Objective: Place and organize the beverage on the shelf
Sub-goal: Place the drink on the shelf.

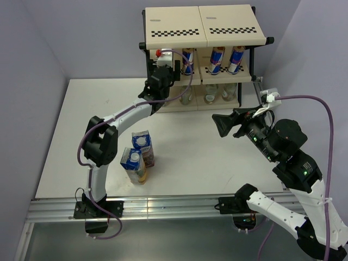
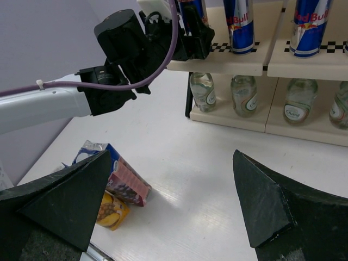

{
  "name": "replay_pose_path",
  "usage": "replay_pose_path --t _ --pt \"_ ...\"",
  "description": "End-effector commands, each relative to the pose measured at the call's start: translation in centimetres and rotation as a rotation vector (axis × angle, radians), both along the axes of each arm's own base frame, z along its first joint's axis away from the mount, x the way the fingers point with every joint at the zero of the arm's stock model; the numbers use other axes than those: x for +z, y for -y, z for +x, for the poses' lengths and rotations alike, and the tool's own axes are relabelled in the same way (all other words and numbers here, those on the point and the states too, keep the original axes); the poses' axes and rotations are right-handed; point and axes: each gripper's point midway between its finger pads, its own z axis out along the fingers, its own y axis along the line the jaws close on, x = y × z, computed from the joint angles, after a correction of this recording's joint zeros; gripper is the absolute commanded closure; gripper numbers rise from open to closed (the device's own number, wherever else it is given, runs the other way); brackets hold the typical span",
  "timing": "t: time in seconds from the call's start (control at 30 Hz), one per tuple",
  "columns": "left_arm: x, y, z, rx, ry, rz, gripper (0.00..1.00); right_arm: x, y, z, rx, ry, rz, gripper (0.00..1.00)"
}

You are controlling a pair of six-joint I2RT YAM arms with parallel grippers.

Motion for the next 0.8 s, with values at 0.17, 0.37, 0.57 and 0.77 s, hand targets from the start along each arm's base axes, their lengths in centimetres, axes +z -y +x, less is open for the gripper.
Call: replay_pose_path --t 0.17,0.37,0.57,0.77 --pt "4.7 -1.7 -2.8 0.022 0.067 -0.111 0.06 0.9 -0.4 0.5 0.005 0.025 0.022 0.0" --pt "5.9 -2.3 -4.9 0.009 0.07 -0.147 0.0 1.0 -0.3 0.5 -0.001 0.023 0.019 0.0" --pt "7.2 -3.9 -7.7 0.013 0.029 -0.176 0.01 0.4 -1.0 0.7 0.032 0.026 -0.006 0.0" --pt "8.7 -7.7 -12.5 0.133 -0.112 -0.214 0.0 -0.2 -4.4 -0.5 0.217 0.093 0.084 0.0"
